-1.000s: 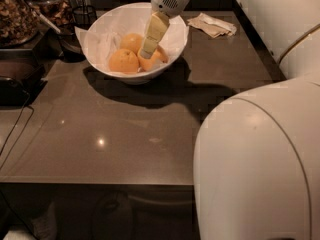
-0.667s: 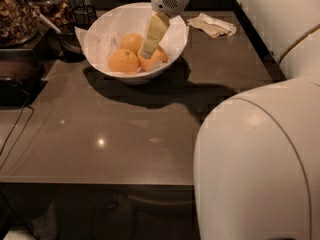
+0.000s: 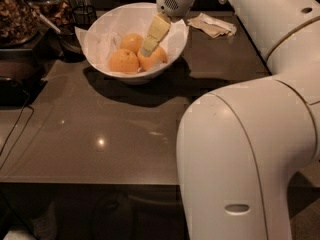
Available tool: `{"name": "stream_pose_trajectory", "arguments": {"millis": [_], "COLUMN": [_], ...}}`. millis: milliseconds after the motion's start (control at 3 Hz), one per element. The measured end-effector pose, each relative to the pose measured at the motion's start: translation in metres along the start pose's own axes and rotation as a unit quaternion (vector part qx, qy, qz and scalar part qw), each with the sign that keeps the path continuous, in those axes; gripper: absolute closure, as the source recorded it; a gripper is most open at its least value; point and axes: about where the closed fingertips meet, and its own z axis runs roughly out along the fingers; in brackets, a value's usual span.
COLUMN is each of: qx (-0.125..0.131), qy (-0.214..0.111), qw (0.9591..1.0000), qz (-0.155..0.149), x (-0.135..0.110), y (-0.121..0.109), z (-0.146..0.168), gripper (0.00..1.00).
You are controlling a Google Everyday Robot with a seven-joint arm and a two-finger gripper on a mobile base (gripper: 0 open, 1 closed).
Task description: Pick orange from white bowl
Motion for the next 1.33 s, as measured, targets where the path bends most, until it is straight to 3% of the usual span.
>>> {"name": "stream_pose_trajectory", "arguments": {"millis": [333, 667, 1333], "qx": [-0.007, -0.013, -0.025], "qy": [0.016, 0.026, 0.031], "qw": [0.9989, 0.9976, 0.9969], "qz": [0.042, 0.063, 0.068], "x": [0.009, 0.012, 0.007], "y": [-0.008, -0.011, -0.009], "z": [0.009, 0.015, 0.026], "gripper": [0.04, 0.02, 0.13]}}
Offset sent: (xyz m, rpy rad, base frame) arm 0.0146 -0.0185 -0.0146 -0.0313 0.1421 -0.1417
